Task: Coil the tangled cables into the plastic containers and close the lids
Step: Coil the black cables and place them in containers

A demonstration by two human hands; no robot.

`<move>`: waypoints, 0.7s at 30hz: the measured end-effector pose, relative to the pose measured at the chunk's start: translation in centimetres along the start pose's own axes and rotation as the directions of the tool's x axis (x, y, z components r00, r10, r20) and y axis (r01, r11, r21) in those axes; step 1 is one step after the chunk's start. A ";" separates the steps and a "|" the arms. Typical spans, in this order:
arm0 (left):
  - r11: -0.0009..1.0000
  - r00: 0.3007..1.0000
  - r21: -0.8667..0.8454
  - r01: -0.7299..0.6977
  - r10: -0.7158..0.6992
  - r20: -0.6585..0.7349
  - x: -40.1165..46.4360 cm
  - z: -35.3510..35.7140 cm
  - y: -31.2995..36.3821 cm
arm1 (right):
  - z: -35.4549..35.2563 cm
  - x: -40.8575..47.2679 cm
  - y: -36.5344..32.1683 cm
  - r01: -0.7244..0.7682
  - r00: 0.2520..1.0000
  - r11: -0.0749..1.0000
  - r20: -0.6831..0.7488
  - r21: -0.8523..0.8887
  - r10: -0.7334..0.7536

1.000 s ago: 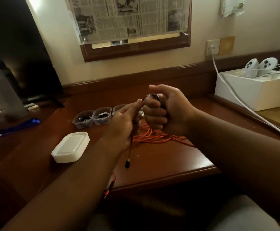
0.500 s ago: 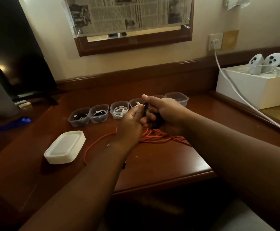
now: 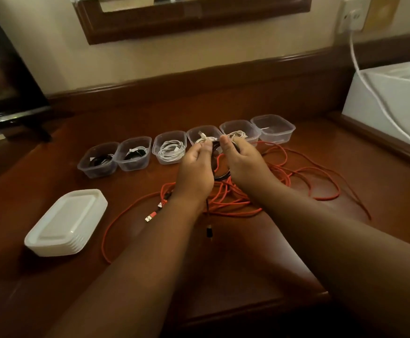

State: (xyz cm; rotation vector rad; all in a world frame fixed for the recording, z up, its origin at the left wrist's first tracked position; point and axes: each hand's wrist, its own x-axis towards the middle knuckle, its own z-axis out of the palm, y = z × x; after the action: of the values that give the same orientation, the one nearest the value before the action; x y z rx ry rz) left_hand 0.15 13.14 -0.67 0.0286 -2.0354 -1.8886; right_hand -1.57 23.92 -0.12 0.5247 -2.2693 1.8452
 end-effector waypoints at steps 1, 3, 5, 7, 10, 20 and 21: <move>1.000 1.000 0.008 0.010 -0.010 0.009 0.7 0.1 -0.8 | 0.1 0.6 0.9 0.018 1.000 0.999 0.010 -0.042 -0.018; 1.000 1.000 -0.006 0.017 -0.017 0.015 1.7 0.0 -2.1 | 0.2 1.6 2.9 0.065 0.998 0.983 0.039 -0.174 -0.059; 0.999 1.000 -0.032 0.029 -0.028 0.006 2.1 0.0 -3.1 | 0.4 2.3 4.6 0.130 0.991 0.937 0.052 -0.323 -0.120; 0.998 0.999 -0.044 0.037 -0.037 0.009 2.2 -0.1 -3.9 | 0.5 2.7 6.0 0.196 0.980 0.885 0.055 -0.423 -0.191; 0.999 0.999 -0.053 0.014 -0.012 0.034 2.2 -0.2 -4.1 | 0.6 3.2 7.1 0.264 0.963 0.890 0.052 -0.373 -0.264; 0.970 0.973 0.096 -0.224 0.217 0.077 1.7 -0.8 -4.4 | 0.7 3.2 6.8 0.123 0.992 0.991 -0.010 -0.056 -0.123; 0.961 0.968 0.121 -0.250 0.244 0.063 1.7 -0.8 -4.5 | 0.7 3.1 6.7 0.119 0.993 0.992 -0.013 -0.040 -0.119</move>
State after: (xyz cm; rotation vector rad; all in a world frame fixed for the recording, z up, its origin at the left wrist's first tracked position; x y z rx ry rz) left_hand -2.23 11.44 -4.56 -0.2303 -2.0793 -1.6200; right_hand -6.87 23.92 -5.31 0.6227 -2.2082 1.7385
